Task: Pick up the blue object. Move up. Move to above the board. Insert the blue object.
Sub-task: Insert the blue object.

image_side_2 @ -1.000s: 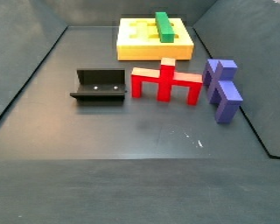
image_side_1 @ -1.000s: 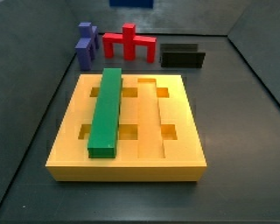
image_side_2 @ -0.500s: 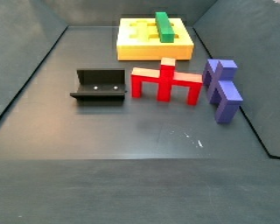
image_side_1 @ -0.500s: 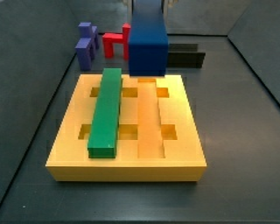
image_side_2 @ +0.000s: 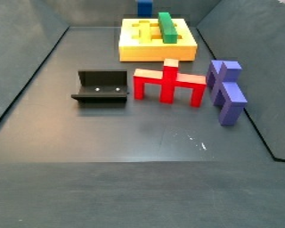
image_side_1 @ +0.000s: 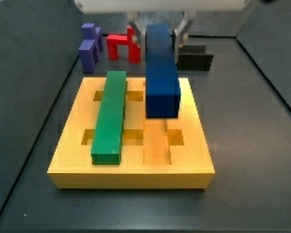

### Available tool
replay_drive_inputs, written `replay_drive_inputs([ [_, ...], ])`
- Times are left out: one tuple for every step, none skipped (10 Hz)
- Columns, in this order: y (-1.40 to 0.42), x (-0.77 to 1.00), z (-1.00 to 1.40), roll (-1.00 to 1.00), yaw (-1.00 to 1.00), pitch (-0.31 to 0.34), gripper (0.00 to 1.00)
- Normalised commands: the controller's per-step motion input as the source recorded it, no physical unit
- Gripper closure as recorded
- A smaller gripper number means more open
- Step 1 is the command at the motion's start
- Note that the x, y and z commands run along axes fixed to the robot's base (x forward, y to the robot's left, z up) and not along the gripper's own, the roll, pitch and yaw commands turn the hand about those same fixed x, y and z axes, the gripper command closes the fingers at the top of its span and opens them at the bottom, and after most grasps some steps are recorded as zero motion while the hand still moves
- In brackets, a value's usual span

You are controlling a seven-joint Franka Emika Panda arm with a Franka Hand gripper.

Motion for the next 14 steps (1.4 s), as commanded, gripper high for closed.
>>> replay_drive_inputs([
  [0.0, 0.17, -0.76, 0.0, 0.0, 0.0, 1.0],
  [0.0, 0.09, -0.71, 0.02, 0.0, 0.0, 1.0],
  [-0.09, 0.02, -0.63, 0.17, 0.01, 0.0, 1.0],
  [-0.14, 0.03, -0.49, 0.28, 0.03, 0.0, 1.0],
  [-0.13, 0.0, -0.49, 0.29, 0.04, 0.0, 1.0],
  [-0.11, 0.0, -0.46, 0.27, 0.07, 0.0, 1.0],
  [-0.08, 0.0, -0.36, 0.21, 0.13, 0.0, 1.0],
  [-0.07, 0.06, -0.23, 0.15, 0.15, 0.011, 1.0],
  [-0.09, 0.01, -0.24, 0.1, 0.13, 0.0, 1.0],
  [-0.13, 0.04, -0.24, 0.03, 0.09, 0.0, 1.0],
  [-0.13, 0.16, -0.26, 0.01, 0.03, 0.0, 1.0],
  [-0.04, 0.13, -0.33, 0.0, 0.0, 0.0, 1.0],
  [-0.07, 0.09, -0.27, 0.0, 0.0, 0.0, 1.0],
  [-0.12, 0.09, -0.23, 0.0, 0.0, 0.0, 1.0],
])
